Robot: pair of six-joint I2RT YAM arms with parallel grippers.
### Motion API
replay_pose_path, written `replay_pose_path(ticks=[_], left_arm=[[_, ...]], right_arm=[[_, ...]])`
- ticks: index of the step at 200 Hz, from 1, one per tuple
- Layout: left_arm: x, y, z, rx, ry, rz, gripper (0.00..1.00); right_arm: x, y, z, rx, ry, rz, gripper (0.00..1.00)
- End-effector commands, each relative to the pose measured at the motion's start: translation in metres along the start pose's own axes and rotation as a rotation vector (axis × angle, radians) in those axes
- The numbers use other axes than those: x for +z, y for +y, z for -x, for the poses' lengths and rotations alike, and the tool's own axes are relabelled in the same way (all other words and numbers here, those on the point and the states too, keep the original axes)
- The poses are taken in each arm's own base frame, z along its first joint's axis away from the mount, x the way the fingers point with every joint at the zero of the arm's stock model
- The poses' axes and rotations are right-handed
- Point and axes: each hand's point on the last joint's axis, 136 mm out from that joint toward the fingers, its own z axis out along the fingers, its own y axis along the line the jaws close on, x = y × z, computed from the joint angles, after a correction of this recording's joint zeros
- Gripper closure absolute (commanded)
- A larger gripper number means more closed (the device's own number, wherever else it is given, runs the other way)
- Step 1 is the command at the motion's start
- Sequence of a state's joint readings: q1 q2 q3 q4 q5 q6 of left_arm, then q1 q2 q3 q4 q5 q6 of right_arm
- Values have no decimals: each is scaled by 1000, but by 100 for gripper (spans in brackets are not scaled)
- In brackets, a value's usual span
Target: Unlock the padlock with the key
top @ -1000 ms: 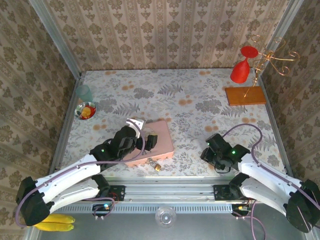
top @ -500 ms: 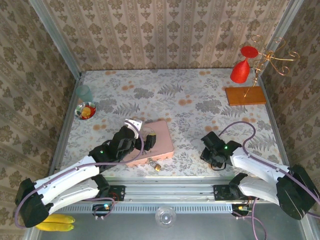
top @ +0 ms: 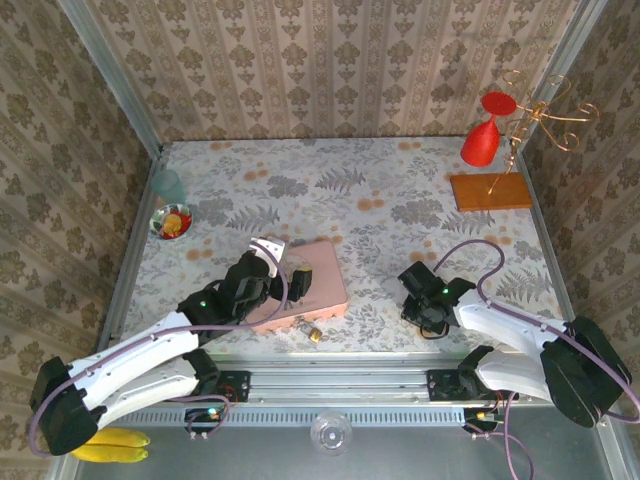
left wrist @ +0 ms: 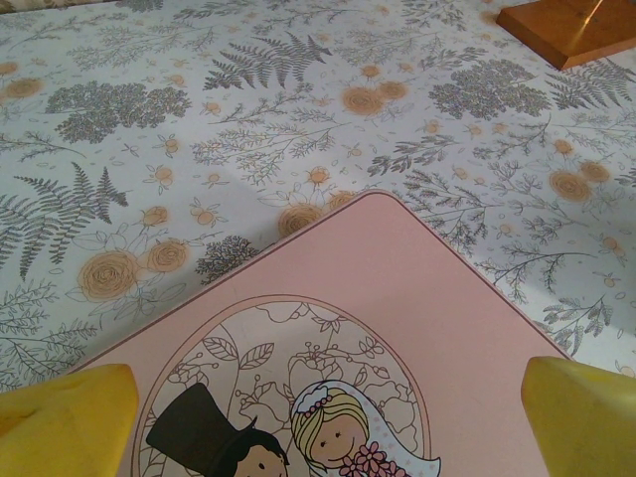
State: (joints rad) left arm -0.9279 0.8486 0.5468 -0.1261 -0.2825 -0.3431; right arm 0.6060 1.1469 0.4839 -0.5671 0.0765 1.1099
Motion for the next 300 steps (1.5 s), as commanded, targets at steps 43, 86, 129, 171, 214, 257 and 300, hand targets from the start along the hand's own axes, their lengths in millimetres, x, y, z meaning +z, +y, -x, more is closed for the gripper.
replay_pose_path(ticks=[43, 86, 129, 171, 214, 257, 300], left_arm=[[-3, 3, 4, 0, -23, 8, 0], [-4, 3, 4, 0, -23, 8, 0], [-4, 3, 3, -3, -21, 10, 0], [-4, 4, 3, -7, -25, 10, 0], [-5, 5, 2, -8, -25, 13, 0], [-6, 5, 5, -12, -26, 21, 0], [-5, 2, 15, -45, -45, 1, 0]], right_arm=[[0, 17, 11, -23, -37, 30, 79], [-4, 17, 12, -25, -47, 36, 85], [-10, 20, 16, -24, -67, 61, 89], [-14, 14, 15, -27, -71, 45, 90], [-16, 14, 17, -32, -80, 44, 90], [-35, 31, 27, -71, -124, 117, 95], [-81, 79, 46, -101, -231, 387, 99]])
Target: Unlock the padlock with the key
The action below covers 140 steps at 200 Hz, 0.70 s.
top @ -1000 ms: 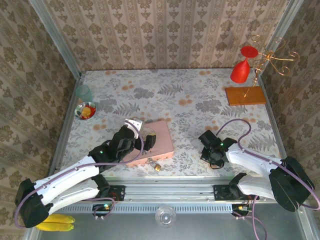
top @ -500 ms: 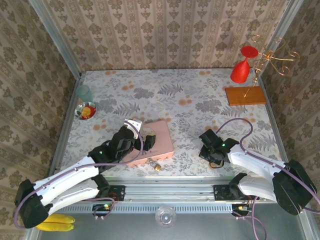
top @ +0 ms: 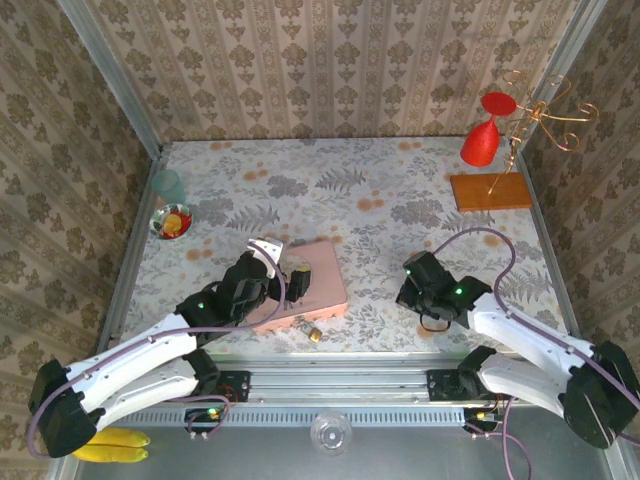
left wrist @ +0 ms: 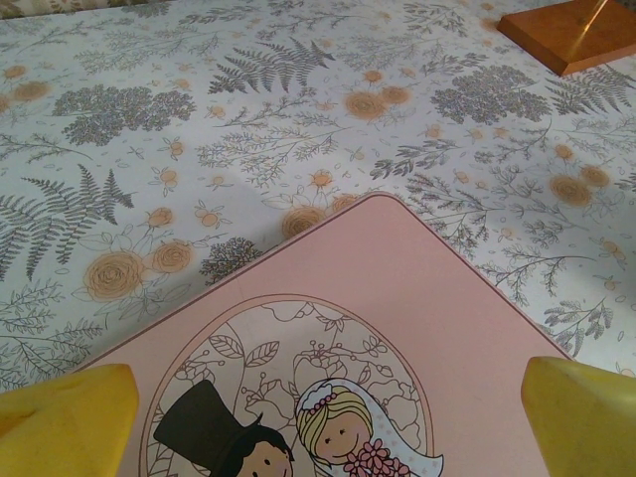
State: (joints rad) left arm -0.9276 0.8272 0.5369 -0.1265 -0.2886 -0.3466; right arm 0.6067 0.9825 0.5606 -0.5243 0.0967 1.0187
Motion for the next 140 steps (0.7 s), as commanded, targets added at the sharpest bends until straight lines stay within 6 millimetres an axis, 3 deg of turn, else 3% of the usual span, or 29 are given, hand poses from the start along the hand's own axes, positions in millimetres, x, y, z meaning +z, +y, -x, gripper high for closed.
replay_pose_path(ticks=[1, 38, 71, 100, 140], left_arm=[[-2, 0, 15, -42, -35, -1, 0], [5, 4, 26, -149, -64, -30, 0], [18, 3, 48, -319, -57, -142, 0], [18, -7, 67, -358, -59, -187, 2], [16, -17, 75, -429, -73, -230, 6]], right_arm=[[-21, 36, 20, -32, -79, 155, 99], [-42, 73, 38, -56, -177, 350, 100], [-69, 109, 48, -116, -285, 541, 100], [-86, 121, 55, -149, -357, 623, 100], [-102, 139, 57, -175, -418, 741, 100]])
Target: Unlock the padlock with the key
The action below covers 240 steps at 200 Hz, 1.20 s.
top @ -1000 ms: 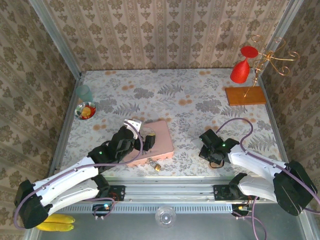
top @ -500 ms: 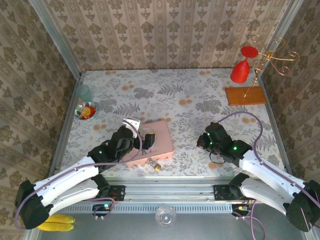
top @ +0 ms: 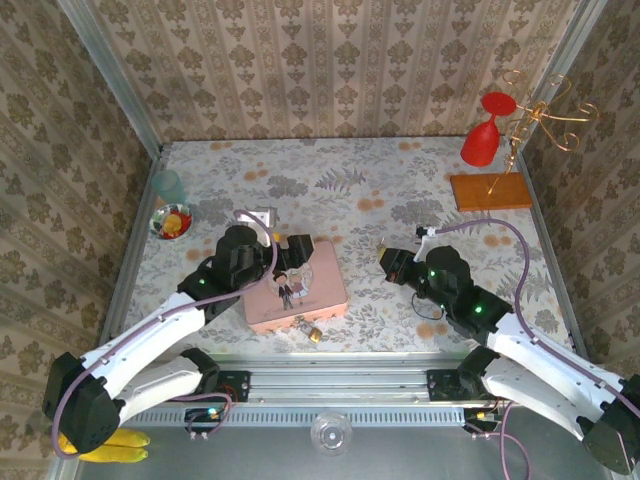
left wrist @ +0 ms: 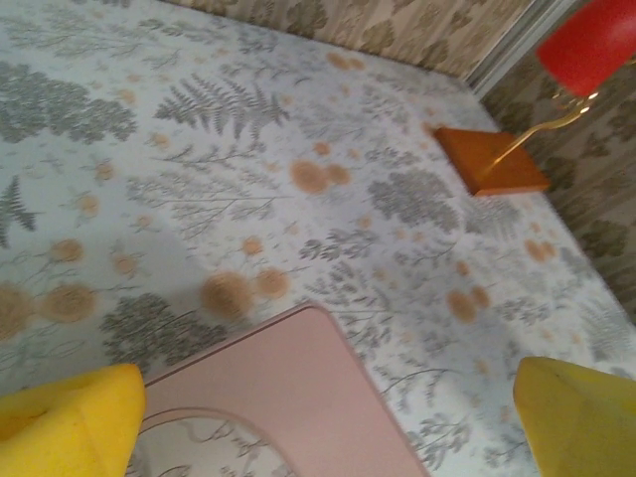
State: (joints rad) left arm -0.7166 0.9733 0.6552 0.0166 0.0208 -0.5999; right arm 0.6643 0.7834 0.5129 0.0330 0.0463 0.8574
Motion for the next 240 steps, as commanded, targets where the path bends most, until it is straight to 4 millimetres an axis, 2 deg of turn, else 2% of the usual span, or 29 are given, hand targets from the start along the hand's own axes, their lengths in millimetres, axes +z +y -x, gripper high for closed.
replay_pose_path(ticks=[1, 56, 122, 159, 183, 240], left_arm=[[-3, -23, 14, -72, -23, -84, 6], [-9, -49, 20, -77, -14, -119, 10], [-16, -77, 25, -96, -34, -200, 17], [-15, -106, 26, -69, -12, -297, 24], [-16, -121, 24, -55, -1, -344, 24], [-21, -122, 30, -20, -5, -353, 31]], right_arm=[[-2, 24, 12, -38, -72, 116, 100], [-6, 51, 20, -94, -139, 226, 100], [-7, 79, 6, -191, -171, 339, 100], [-4, 102, -5, -270, -182, 426, 100], [-8, 115, -3, -300, -211, 474, 100], [-12, 121, -5, -338, -206, 501, 100]])
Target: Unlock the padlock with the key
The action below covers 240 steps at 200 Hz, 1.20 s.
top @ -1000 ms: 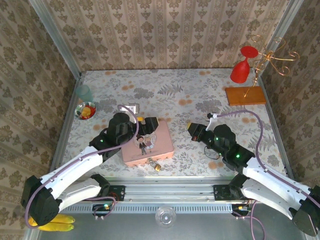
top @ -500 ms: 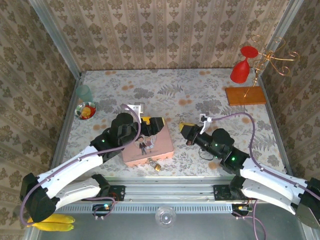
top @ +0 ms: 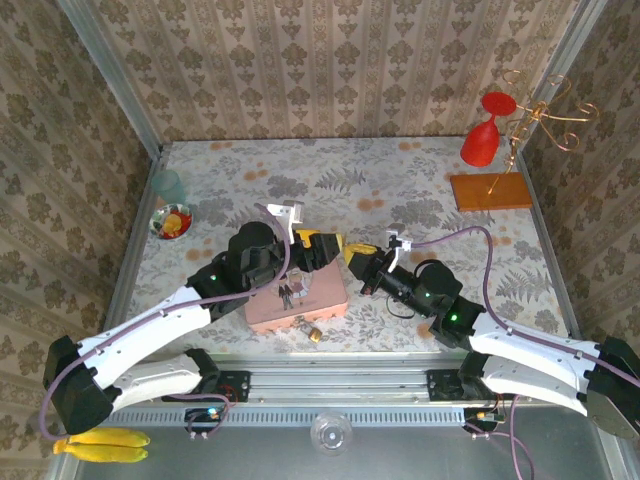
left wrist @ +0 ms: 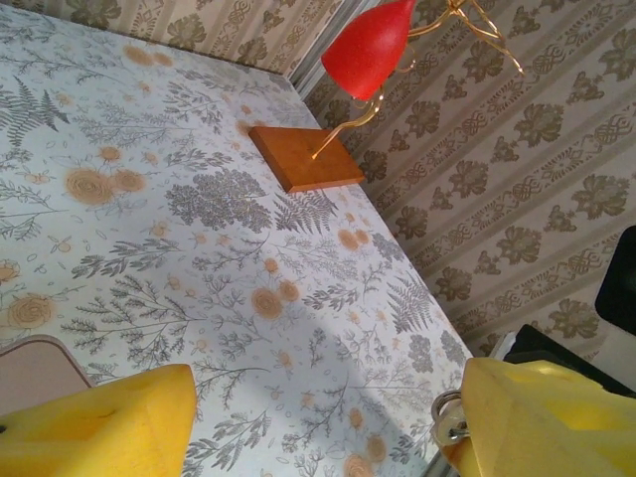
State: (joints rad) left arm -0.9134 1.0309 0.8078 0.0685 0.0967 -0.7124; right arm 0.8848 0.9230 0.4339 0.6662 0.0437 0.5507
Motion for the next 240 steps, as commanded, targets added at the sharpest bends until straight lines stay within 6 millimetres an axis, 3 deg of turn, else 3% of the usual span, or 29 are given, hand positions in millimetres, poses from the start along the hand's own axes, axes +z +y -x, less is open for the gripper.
replay_pose_path(ticks=[1, 55, 136, 187, 240], left_arm=[[-7, -17, 18, 28, -33, -59, 31], [-8, -29, 13, 65, 8, -131, 37], [-8, -41, 7, 99, 64, -186, 34], [-2, -43, 1, 105, 104, -206, 39], [3, -38, -5, 109, 151, -188, 51]], right_arm=[[-2, 14, 10, -33, -34, 58, 100], [1, 12, -2, -16, 1, 49, 100], [8, 16, -5, -26, 33, 56, 100], [10, 16, -7, -26, 47, 52, 100], [12, 18, -6, -29, 55, 53, 100]])
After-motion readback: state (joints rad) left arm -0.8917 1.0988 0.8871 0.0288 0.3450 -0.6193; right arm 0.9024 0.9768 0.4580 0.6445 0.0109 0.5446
